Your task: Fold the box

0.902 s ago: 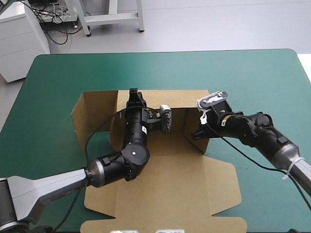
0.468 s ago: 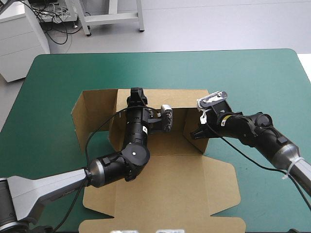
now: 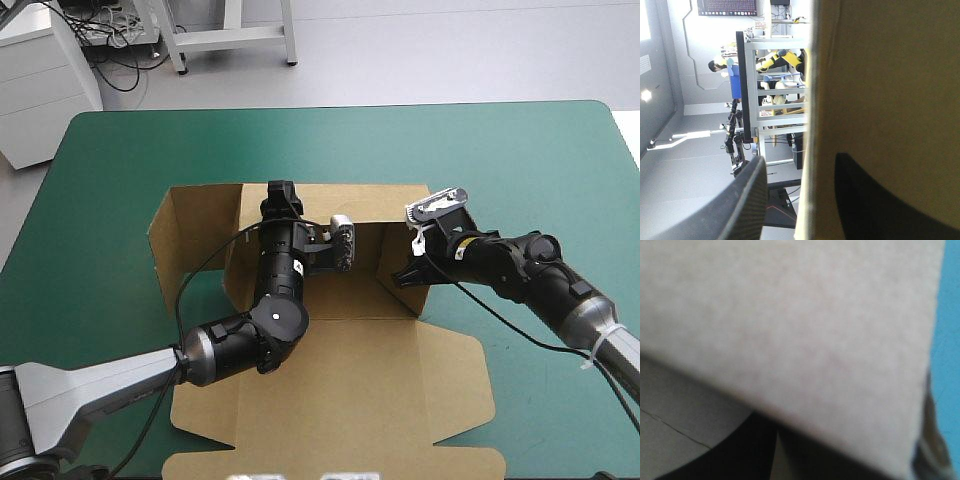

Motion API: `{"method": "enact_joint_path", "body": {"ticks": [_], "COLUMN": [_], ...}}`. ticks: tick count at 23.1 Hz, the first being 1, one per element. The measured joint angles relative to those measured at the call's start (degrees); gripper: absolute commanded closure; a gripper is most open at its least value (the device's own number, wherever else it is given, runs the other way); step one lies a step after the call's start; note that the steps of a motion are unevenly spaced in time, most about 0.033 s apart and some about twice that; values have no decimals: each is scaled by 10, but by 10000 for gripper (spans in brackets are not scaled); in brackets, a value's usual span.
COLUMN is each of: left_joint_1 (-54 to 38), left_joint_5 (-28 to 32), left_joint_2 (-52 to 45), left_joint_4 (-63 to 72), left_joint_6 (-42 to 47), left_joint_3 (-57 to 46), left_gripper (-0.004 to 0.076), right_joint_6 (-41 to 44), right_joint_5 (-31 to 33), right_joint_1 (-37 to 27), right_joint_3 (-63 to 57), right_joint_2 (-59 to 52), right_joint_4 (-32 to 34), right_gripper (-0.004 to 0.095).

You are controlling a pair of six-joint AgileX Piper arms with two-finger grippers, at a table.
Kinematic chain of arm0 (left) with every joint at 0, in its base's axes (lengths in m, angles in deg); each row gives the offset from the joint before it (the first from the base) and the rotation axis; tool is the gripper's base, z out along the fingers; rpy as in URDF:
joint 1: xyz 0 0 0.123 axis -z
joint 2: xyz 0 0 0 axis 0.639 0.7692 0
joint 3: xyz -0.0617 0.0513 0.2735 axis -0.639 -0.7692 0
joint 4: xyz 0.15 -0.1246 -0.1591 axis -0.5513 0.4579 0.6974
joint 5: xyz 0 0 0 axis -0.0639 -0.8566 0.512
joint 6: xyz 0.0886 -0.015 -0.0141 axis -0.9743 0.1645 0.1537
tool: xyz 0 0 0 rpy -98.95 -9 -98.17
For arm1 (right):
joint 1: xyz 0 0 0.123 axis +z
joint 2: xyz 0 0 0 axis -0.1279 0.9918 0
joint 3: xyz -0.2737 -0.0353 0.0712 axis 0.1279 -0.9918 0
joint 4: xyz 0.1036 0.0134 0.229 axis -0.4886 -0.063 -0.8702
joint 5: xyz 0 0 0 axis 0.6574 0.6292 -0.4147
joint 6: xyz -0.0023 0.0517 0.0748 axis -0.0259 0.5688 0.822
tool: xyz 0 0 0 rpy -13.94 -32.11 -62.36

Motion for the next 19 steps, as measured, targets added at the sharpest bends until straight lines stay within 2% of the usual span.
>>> {"method": "enact_joint_path", "body": {"ticks": [3,5,7,9,19], "left_joint_1": [0,0,0,0,0], "left_joint_5": [0,0,0,0,-2], "left_joint_2": [0,0,0,0,0], "left_joint_4": [0,0,0,1,18], "left_joint_6": [0,0,0,1,-1], "left_joint_3": [0,0,0,0,0], "left_gripper": [409,442,563,745,743], "right_joint_6": [0,0,0,0,0], "right_joint_5": [0,0,0,0,1], "right_joint_1": [0,0,0,0,0], "right_joint_3": [0,0,0,0,0], "right_joint_2": [0,0,0,0,0], "right_joint_4": [0,0,0,0,-3], "right_gripper": [876,876,875,875,870]}}
